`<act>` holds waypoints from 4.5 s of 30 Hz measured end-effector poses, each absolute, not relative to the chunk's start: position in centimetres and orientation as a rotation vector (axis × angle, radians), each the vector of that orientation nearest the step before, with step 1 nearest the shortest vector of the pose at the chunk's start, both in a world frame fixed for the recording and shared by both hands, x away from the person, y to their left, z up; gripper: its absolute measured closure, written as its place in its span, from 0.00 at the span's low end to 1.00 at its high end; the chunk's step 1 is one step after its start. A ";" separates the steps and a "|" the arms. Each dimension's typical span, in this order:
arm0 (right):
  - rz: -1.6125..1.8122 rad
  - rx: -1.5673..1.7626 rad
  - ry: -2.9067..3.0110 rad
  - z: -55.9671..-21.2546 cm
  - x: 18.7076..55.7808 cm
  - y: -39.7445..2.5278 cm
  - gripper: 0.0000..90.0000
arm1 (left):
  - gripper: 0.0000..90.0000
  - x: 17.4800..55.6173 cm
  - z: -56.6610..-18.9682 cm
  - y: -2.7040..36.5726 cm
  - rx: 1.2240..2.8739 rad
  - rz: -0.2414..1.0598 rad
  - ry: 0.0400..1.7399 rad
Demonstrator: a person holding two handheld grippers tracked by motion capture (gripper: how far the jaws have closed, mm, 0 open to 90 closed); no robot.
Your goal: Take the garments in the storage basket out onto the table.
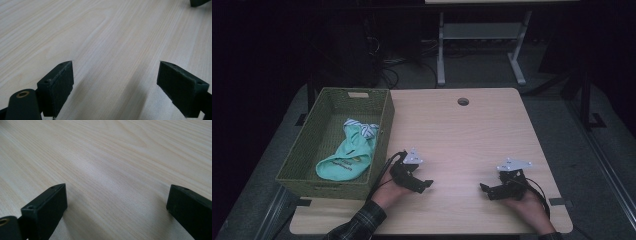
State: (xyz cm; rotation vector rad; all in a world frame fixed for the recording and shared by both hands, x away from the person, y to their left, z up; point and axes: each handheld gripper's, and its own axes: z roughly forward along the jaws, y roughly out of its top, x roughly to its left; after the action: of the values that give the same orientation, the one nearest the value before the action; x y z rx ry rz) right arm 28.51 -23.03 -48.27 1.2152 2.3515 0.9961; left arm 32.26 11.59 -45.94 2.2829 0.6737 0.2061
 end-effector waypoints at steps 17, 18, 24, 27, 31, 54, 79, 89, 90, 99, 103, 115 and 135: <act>0.996 1.215 2.352 -48.3 28.5 -23.0 0.03 | 0.15 32.3 -45.3 11.6 2.270 0.216 0.670; 0.996 1.215 2.351 -48.3 28.5 -23.0 0.03 | 0.15 32.3 -45.2 11.6 2.270 0.216 0.671; 0.996 1.215 2.352 -48.3 28.5 -23.0 0.03 | 0.15 32.3 -45.0 11.7 2.267 0.221 0.667; 0.996 1.215 2.351 -48.3 28.5 -23.0 0.03 | 0.15 32.3 -44.9 11.7 2.265 0.222 0.668; 0.996 1.215 2.351 -48.3 28.5 -23.0 0.03 | 0.15 32.3 -44.7 11.7 2.263 0.222 0.672; 0.996 1.216 2.351 -48.3 28.5 -23.0 0.03 | 0.15 32.4 -43.8 11.8 2.254 0.214 0.683; 0.997 1.216 2.351 -48.3 28.5 -23.0 0.03 | 0.15 32.5 -42.2 11.8 2.256 0.232 0.670; 0.999 1.215 2.350 -48.3 28.5 -23.0 0.03 | 0.15 32.5 -41.7 11.7 2.262 0.232 0.665; 0.996 1.216 2.352 -48.3 28.5 -23.0 0.03 | 0.15 32.5 -41.6 11.7 2.260 0.233 0.662; 0.998 1.219 2.350 -48.3 28.5 -23.0 0.03 | 0.15 32.6 -40.7 11.7 2.264 0.236 0.648; 0.999 1.217 2.349 -48.3 28.5 -23.0 0.03 | 0.15 32.6 -40.3 11.8 2.259 0.233 0.642; 1.000 1.215 2.348 -48.3 28.6 -23.0 0.03 | 0.15 32.7 -39.1 11.8 2.246 0.218 0.610; 1.002 1.215 2.347 -48.3 28.6 -23.0 0.03 | 0.15 33.3 -37.0 13.0 2.225 0.224 0.592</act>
State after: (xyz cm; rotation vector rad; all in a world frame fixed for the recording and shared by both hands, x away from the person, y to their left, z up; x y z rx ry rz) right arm 28.57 -22.97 -48.29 1.2151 2.3468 1.0015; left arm 33.34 12.98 -37.01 2.2255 0.5915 0.2236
